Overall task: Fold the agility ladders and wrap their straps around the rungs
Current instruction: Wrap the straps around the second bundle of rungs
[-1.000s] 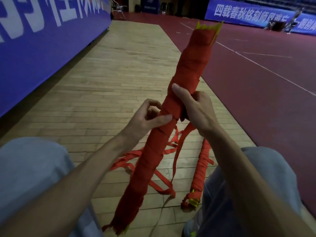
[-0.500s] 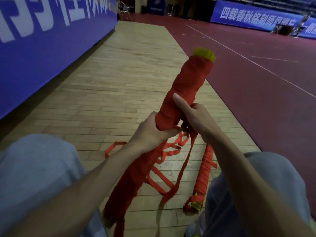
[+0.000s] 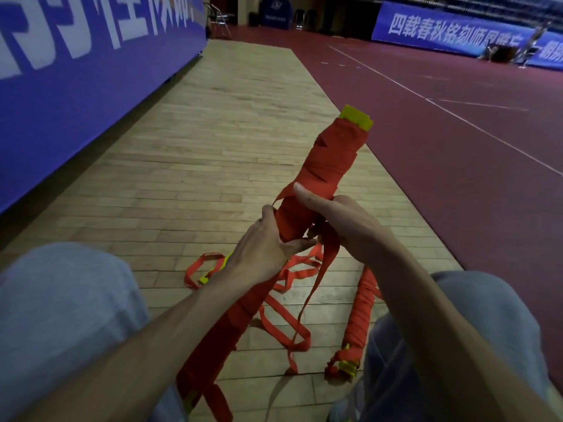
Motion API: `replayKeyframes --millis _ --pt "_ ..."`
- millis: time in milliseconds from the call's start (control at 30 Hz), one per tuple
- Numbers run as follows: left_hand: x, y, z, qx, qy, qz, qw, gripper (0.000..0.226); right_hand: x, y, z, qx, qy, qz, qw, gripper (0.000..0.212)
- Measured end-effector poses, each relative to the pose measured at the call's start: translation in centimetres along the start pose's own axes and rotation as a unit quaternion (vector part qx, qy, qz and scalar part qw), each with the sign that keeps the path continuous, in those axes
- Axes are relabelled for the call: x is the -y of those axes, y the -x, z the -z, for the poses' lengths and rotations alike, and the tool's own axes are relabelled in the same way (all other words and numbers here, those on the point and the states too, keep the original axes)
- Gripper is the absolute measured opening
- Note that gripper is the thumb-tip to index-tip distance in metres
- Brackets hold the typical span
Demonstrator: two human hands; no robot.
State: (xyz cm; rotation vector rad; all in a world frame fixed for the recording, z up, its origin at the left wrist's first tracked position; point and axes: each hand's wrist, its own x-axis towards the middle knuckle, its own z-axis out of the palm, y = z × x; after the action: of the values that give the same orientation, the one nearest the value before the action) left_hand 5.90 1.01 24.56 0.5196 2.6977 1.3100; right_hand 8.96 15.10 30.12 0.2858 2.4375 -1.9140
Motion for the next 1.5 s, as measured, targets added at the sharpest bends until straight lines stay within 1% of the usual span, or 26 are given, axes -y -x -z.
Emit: replayKeyframes --millis 100,133,167,267,400,433,467,533,600,667,700,733,800,833,867,900,933,1033,1100,1167,1200,1233,1300,1400,1500 --pt "0.3 0.0 -0.3 -0.004 -0.011 0.017 1.000 0.075 0.1 -0.2 0.3 -0.011 -0.009 -0.056 0.998 0.072" --pt "0.4 0.1 -0.5 0.000 -0.025 0.015 1.000 0.076 0.0 -0.3 0.3 -0.023 0.001 -0.069 0.997 0.077" --pt "0.4 0.2 -0.8 0.008 -0.049 0.006 0.999 0.077 -0.1 -0.3 0.1 -0.039 0.006 -0.077 0.996 0.077" --pt "0.3 0.8 -1.5 0.025 -0.119 -0.039 0.992 0.079 -0.5 -0.2 -0.5 -0.104 -0.014 -0.078 0.991 0.063" --pt "-0.5 1.4 -1.1 0.023 -0.119 -0.076 0.990 0.079 -0.1 -0.3 -0.4 -0.180 -0.014 -0.034 0.983 0.053" --pt "-0.7 1.5 -0.9 0.026 -0.098 -0.084 0.991 0.079 0.1 -0.4 -0.2 -0.196 -0.017 -0.017 0.980 0.051" --pt "-1.0 1.6 -0.6 0.027 -0.055 -0.092 0.994 0.077 0.4 -0.5 -0.1 -0.207 -0.021 0.003 0.978 0.049" --pt "-1.6 1.7 0.2 0.034 0.085 -0.104 0.990 0.070 0.9 -0.6 0.2 -0.227 -0.048 0.048 0.971 0.045" --pt "-2.1 1.6 1.1 0.042 0.200 -0.118 0.972 0.072 1.5 -0.4 0.4 -0.237 -0.101 0.095 0.962 0.040" --pt "-2.2 1.6 1.3 0.072 0.280 -0.101 0.952 0.079 2.2 0.1 0.6 -0.227 -0.158 0.124 0.953 0.034" --pt "-2.2 1.7 1.2 0.102 0.318 -0.075 0.940 0.078 2.4 0.3 0.5 -0.220 -0.181 0.127 0.950 0.033" --pt "-2.3 1.8 1.0 0.143 0.354 -0.042 0.923 0.071 2.6 0.5 0.5 -0.210 -0.201 0.128 0.948 0.035" --pt "-2.3 2.1 0.6 0.248 0.405 0.021 0.880 0.050 2.7 0.7 0.6 -0.186 -0.218 0.123 0.950 0.038" --pt "-2.3 2.4 0.6 0.289 0.414 0.043 0.862 0.040 2.6 0.7 0.7 -0.170 -0.209 0.120 0.955 0.036" --pt "-2.1 2.5 0.7 0.308 0.415 0.058 0.854 0.033 2.6 0.7 0.8 -0.149 -0.181 0.119 0.965 0.034" --pt "-1.9 2.5 0.7 0.305 0.412 0.070 0.856 0.028 2.5 0.7 0.9 -0.123 -0.136 0.118 0.976 0.035" --pt "-1.8 2.6 0.5 0.288 0.403 0.079 0.865 0.024 2.4 0.7 1.1 -0.096 -0.090 0.112 0.985 0.038" --pt "-1.8 2.7 -0.3 0.207 0.380 0.093 0.897 0.006 2.3 0.7 1.8 -0.052 0.006 0.077 0.996 0.049" --pt "-1.5 2.2 -0.6 0.150 0.345 0.106 0.920 0.014 1.9 0.4 2.0 -0.048 0.066 0.052 0.995 0.059" --pt "-0.6 1.5 -0.5 0.102 0.271 0.105 0.951 0.015 1.5 0.0 2.0 -0.048 0.124 0.025 0.991 0.069" --pt "-0.1 1.0 -0.4 0.083 0.223 0.097 0.966 0.015 1.3 -0.1 2.0 -0.047 0.142 0.011 0.989 0.069" --pt "0.4 0.7 -0.3 0.069 0.182 0.093 0.976 0.019 1.3 -0.2 2.2 -0.044 0.153 -0.001 0.987 0.066" --pt "0.9 0.4 0.0 0.065 0.156 0.097 0.981 0.028 1.2 -0.1 2.7 -0.029 0.160 -0.010 0.987 0.060" --pt "1.1 0.2 0.3 0.077 0.179 0.106 0.975 0.030 1.0 0.1 3.6 0.012 0.178 -0.008 0.984 0.052" --pt "1.1 0.1 0.3 0.072 0.218 0.115 0.966 0.030 1.1 0.3 4.0 0.055 0.171 0.014 0.984 0.055"
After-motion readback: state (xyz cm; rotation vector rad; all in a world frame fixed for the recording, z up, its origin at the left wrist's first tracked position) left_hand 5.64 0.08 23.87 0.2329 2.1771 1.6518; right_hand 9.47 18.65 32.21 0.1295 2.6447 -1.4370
